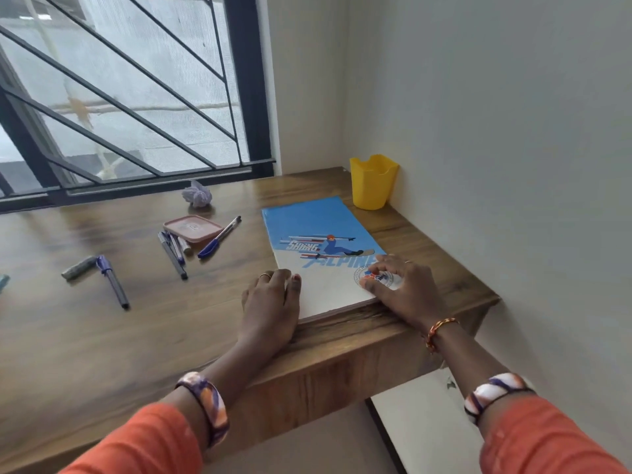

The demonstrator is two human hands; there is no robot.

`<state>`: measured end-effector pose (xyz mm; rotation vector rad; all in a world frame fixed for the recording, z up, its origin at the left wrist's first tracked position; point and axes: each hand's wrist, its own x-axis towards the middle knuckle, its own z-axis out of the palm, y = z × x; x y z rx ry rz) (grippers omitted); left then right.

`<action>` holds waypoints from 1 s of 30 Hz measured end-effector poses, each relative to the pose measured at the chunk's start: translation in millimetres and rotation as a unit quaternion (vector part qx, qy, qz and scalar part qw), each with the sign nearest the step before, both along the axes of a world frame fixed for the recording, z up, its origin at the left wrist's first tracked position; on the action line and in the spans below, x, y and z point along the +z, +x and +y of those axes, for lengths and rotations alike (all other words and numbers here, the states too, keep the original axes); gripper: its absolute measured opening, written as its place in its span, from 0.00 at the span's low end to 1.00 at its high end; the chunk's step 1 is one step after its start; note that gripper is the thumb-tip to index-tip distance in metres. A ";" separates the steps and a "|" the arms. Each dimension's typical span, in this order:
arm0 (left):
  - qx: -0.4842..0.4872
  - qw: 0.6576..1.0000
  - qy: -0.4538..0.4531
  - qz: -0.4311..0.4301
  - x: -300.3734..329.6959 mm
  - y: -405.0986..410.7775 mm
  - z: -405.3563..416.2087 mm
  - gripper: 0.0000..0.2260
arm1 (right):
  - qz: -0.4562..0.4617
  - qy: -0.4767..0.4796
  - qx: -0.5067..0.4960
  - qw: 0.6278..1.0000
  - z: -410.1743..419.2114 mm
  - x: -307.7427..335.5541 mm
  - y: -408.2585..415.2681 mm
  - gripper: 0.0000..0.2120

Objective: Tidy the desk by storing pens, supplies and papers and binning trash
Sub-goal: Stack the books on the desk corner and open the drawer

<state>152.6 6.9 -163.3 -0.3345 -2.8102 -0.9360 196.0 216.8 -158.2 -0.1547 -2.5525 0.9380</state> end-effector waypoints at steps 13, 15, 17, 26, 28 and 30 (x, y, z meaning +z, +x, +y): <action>-0.091 0.888 0.355 -0.277 65.0 3.0 -93.0 0.09 | 0.158 0.139 0.104 0.972 -96.7 23.4 0.9 0.12; -0.087 0.898 0.350 -0.254 78.5 4.5 -119.5 0.09 | 0.122 0.125 0.193 0.966 -136.1 38.0 -9.3 0.13; -0.073 0.907 0.347 -0.228 91.0 7.2 -151.1 0.08 | 0.090 0.117 0.256 0.955 -174.5 53.0 -19.1 0.13; 0.089 0.931 0.342 -0.096 139.4 27.1 -345.0 0.09 | 0.082 0.129 0.476 0.866 -344.4 99.9 -71.2 0.11; 0.141 0.921 0.354 -0.076 141.3 29.4 -397.4 0.08 | 0.074 0.130 0.514 0.844 -386.8 104.2 -84.5 0.11; 0.192 0.907 0.370 -0.057 140.2 30.0 -452.9 0.08 | 0.070 0.128 0.540 0.829 -431.7 108.1 -97.2 0.10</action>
